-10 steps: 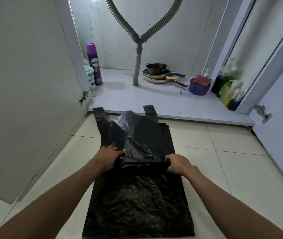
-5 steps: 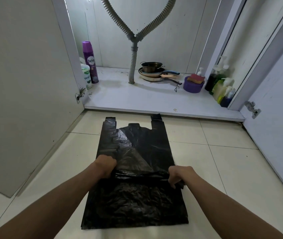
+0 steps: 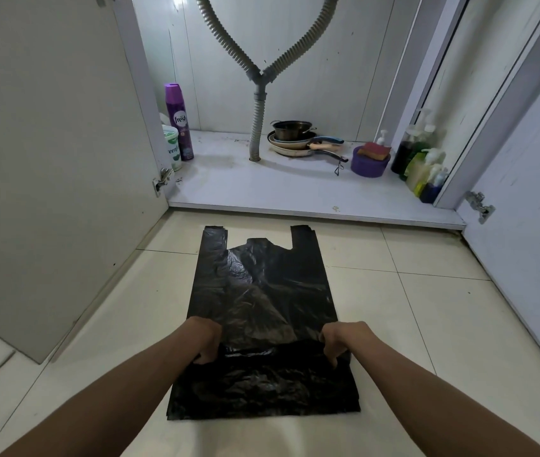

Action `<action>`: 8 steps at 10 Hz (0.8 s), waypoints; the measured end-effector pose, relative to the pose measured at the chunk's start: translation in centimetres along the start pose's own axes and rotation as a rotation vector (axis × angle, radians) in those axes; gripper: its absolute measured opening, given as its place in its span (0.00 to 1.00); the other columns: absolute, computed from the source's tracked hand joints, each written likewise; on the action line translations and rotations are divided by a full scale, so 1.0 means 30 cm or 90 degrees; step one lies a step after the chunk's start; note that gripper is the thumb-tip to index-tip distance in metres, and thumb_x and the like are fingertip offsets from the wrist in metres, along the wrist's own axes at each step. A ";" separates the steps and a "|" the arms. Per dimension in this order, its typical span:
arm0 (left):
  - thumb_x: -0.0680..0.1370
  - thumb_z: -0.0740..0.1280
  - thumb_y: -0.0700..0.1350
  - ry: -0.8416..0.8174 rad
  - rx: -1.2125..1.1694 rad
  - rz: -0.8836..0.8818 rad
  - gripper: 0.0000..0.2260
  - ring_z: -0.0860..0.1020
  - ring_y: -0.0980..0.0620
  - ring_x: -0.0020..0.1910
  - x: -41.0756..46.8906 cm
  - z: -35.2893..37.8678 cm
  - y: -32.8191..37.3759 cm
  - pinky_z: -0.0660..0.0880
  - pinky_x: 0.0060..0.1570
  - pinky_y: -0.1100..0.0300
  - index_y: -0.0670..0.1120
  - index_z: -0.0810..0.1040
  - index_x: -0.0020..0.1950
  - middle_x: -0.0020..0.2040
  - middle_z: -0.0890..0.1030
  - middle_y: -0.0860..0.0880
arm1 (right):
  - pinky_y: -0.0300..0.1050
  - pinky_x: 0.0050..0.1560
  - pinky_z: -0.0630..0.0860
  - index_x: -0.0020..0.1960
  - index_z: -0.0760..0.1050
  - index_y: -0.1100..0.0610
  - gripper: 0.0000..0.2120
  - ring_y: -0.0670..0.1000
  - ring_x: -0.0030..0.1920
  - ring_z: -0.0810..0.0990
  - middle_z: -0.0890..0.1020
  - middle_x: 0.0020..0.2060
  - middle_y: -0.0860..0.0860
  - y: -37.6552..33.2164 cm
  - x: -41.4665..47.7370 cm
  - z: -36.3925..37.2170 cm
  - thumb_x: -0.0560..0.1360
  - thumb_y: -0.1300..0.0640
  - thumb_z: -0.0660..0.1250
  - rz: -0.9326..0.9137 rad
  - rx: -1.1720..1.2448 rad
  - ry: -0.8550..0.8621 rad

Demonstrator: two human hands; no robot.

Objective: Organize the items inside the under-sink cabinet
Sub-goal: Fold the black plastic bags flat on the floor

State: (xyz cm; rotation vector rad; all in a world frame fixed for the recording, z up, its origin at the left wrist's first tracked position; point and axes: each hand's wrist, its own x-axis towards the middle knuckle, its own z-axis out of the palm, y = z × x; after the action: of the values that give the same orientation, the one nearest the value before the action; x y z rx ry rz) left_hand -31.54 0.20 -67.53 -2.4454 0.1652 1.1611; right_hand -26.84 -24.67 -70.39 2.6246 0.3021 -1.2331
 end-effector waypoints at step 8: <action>0.58 0.78 0.65 0.104 -0.160 0.069 0.66 0.38 0.40 0.77 0.135 0.082 0.120 0.49 0.73 0.37 0.51 0.31 0.77 0.77 0.33 0.42 | 0.70 0.73 0.48 0.78 0.33 0.45 0.66 0.64 0.77 0.38 0.35 0.78 0.59 -0.186 0.085 0.082 0.60 0.31 0.75 -0.183 -0.023 0.159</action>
State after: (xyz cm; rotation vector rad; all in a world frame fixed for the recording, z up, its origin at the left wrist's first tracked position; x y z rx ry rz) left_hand -31.70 -1.69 -73.16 -2.7855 0.2149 1.0820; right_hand -28.60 -19.81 -74.53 2.7764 0.7616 -0.9587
